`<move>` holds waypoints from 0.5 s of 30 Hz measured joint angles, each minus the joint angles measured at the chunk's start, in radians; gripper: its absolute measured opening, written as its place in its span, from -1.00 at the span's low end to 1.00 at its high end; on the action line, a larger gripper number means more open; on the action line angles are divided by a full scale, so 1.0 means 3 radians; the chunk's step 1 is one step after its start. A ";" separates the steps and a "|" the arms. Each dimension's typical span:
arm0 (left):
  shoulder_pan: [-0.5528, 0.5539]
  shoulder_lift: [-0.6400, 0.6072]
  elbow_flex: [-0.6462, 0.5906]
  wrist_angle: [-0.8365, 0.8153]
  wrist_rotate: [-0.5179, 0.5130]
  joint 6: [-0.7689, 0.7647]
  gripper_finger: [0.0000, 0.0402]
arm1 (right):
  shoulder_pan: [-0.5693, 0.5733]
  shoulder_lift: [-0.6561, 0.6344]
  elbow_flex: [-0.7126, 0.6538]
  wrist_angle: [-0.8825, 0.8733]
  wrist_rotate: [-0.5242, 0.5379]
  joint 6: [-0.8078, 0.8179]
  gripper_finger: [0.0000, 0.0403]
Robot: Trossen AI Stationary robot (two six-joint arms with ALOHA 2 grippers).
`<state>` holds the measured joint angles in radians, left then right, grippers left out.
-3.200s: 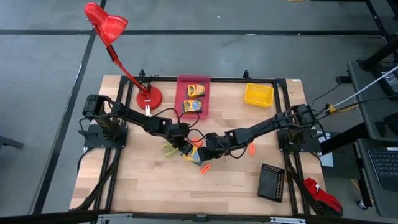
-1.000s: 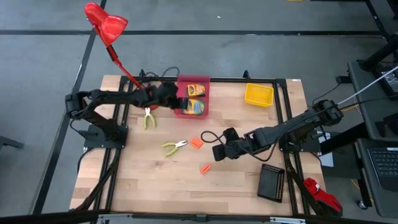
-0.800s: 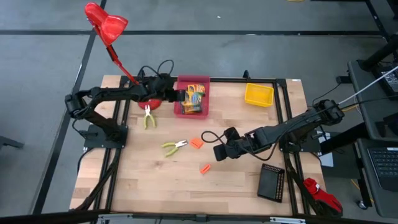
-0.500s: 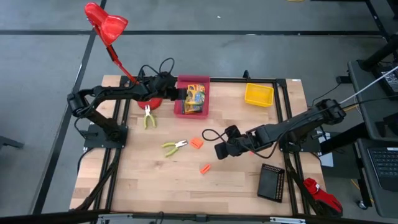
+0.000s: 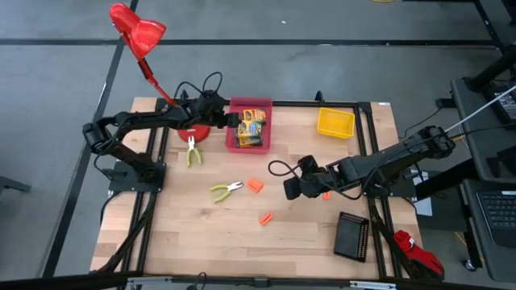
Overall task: Pick & Place School Supplies
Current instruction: Put the green puncher into the black bin
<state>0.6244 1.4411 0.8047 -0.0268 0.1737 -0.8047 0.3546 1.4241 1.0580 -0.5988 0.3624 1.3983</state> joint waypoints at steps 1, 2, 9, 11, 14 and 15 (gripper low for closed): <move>0.0006 -0.0039 0.0000 -0.0129 0.0017 0.0057 -0.22 | 0.0003 -0.0016 0.0000 -0.0009 0.0025 0.0000 -0.45; 0.0007 -0.0085 0.0000 -0.0310 0.0026 0.0119 -0.23 | 0.0010 -0.0032 0.0000 -0.0013 0.0046 0.0001 -0.45; -0.0219 -0.0500 0.0000 -0.1674 -0.0251 0.0291 -0.32 | 0.0024 -0.0058 0.0000 -0.0023 0.0114 -0.0030 -0.45; -0.0345 -0.0647 0.0000 -0.2026 -0.0491 0.0146 -0.33 | 0.0024 -0.0057 0.0000 -0.0021 0.0115 -0.0061 -0.45; -0.0562 -0.0853 0.0000 -0.2388 -0.0770 -0.0199 -0.34 | 0.0024 -0.0058 0.0000 0.0001 0.0132 -0.0095 -0.45; -0.0635 -0.0913 0.0000 -0.2462 -0.0829 -0.0319 -0.35 | 0.0025 -0.0062 0.0000 -0.0001 0.0134 -0.0125 -0.45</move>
<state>0.4341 1.1671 0.8047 -0.7654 -0.0749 -0.9003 0.3622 1.4056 1.0580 -0.5991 0.4026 1.3607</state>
